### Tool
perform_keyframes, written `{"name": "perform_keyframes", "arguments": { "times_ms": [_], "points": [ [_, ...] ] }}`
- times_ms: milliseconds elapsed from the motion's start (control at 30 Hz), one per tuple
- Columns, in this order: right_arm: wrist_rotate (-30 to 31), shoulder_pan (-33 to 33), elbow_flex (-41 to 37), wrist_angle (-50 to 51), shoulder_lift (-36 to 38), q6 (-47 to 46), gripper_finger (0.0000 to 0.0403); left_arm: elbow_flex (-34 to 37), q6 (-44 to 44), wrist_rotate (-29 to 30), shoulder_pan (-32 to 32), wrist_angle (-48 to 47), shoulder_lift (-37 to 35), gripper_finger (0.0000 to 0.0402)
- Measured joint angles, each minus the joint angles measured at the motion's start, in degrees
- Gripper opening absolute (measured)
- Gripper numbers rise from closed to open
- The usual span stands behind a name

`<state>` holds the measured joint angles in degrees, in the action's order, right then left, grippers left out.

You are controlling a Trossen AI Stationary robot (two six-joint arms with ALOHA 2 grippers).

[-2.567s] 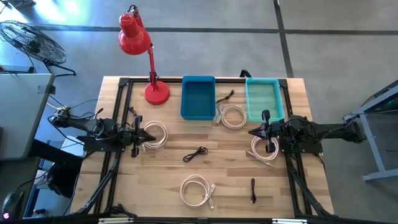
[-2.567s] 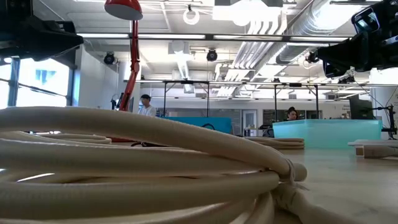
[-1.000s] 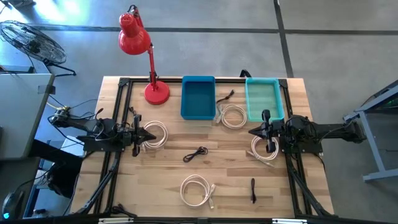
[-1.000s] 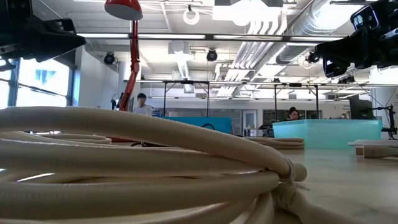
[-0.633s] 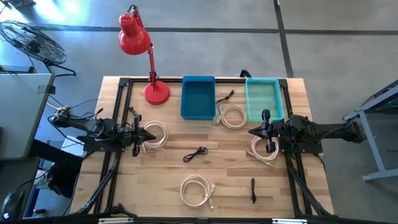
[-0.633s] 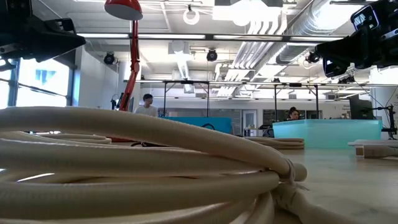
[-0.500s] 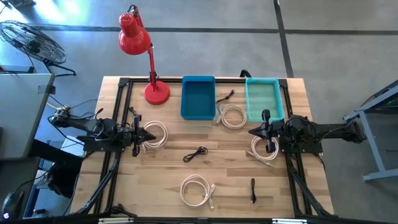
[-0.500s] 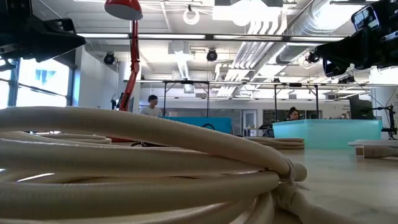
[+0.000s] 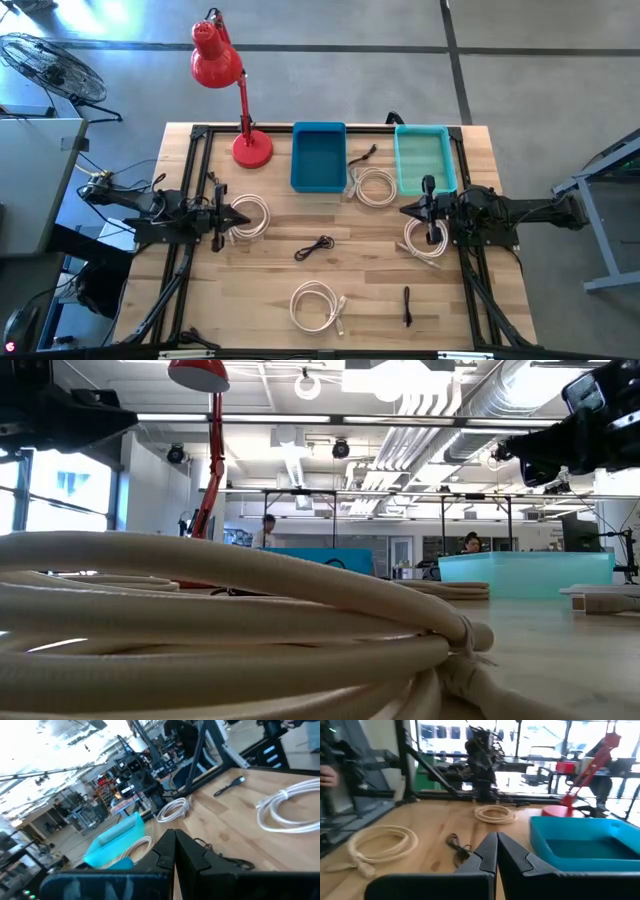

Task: Pick & Place USB Port
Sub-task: Put the brown HDMI cable in the blue bin

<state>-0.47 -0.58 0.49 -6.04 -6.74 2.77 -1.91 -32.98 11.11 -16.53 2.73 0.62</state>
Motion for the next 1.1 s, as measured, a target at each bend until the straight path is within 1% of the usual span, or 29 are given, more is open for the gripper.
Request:
{"name": "perform_keyframes", "arguments": {
  "times_ms": [100,167,233,300,433,567,767,900,1100],
  "points": [
    [5.53,-0.02,0.0,2.04,-0.09,2.37,0.0,0.0,-0.21,1.02,0.0,-0.73,0.0,0.0],
    [8.72,-0.02,0.0,2.88,-0.12,3.0,0.0,0.0,-0.23,3.45,0.0,-0.65,0.0,0.0],
    [10.42,-0.04,0.0,2.88,-0.11,3.29,0.0,0.0,-0.22,5.98,0.0,-0.69,0.0,0.0],
    [10.88,-0.04,0.0,2.84,-0.11,3.56,0.0,0.0,-0.54,7.38,0.01,-0.58,0.0,0.0],
    [11.55,-0.02,0.0,2.77,-0.11,3.98,0.0,-0.02,-4.2,8.93,0.0,-0.53,0.0,0.0],
    [12.08,-0.04,0.02,2.16,-0.11,6.9,0.0,-0.02,-5.67,12.02,0.0,0.27,0.0,0.0],
    [11.64,-0.04,0.6,-0.41,-0.13,9.29,0.0,-0.02,-5.8,12.48,0.02,1.19,0.0,0.0],
    [11.79,-0.04,2.41,-0.98,-0.07,9.29,0.0,-0.04,-6.17,11.77,0.02,4.27,0.0,0.0],
    [17.83,-0.04,5.55,1.34,-0.26,10.15,0.0,-0.09,-8.24,12.03,0.02,4.63,0.0,0.0012]
  ]
}}
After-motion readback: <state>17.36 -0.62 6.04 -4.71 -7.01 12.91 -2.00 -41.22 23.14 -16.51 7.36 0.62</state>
